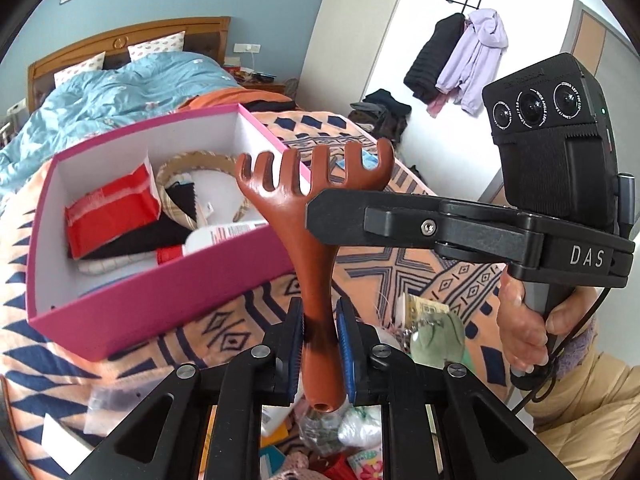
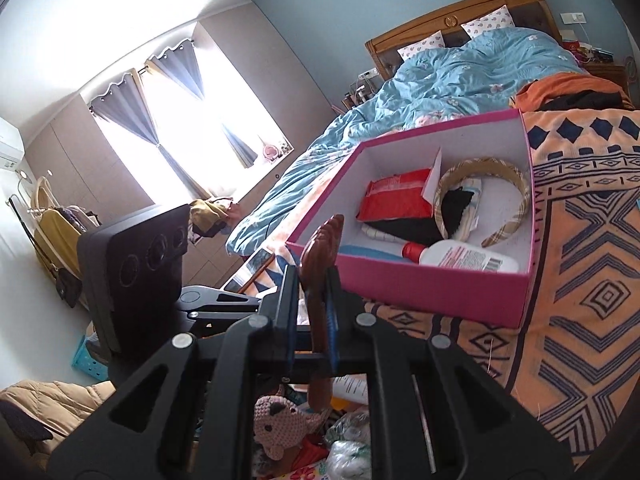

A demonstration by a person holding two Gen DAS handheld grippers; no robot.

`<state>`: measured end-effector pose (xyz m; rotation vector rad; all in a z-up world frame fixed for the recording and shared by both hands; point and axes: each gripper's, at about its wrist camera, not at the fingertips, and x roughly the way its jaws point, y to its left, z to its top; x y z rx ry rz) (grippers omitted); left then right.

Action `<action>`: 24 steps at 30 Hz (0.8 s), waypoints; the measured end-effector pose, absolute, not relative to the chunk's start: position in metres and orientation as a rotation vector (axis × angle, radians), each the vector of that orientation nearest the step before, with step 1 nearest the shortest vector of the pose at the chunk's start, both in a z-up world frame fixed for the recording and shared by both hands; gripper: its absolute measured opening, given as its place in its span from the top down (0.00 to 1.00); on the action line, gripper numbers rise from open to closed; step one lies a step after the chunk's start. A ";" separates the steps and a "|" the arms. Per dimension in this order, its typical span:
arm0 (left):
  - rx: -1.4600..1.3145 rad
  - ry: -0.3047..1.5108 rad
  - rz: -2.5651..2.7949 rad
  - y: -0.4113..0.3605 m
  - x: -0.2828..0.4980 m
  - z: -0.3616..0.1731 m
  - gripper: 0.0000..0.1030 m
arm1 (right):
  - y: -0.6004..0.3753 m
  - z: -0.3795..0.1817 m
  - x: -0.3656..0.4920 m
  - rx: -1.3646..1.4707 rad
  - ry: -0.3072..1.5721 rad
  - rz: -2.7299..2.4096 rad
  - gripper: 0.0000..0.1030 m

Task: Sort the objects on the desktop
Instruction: 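Carry the brown comb with both tools over the pink box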

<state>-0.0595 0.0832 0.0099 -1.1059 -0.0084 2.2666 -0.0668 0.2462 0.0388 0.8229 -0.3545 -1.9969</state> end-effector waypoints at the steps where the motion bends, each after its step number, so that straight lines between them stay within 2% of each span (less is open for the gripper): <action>1: -1.105 -0.011 2.269 0.083 -0.061 0.011 0.85 | 0.247 0.040 -0.069 0.817 -0.356 -1.998 0.87; 24: -1.101 0.024 2.317 0.085 -0.100 0.027 0.85 | 0.250 0.052 -0.116 0.800 -0.414 -1.988 0.87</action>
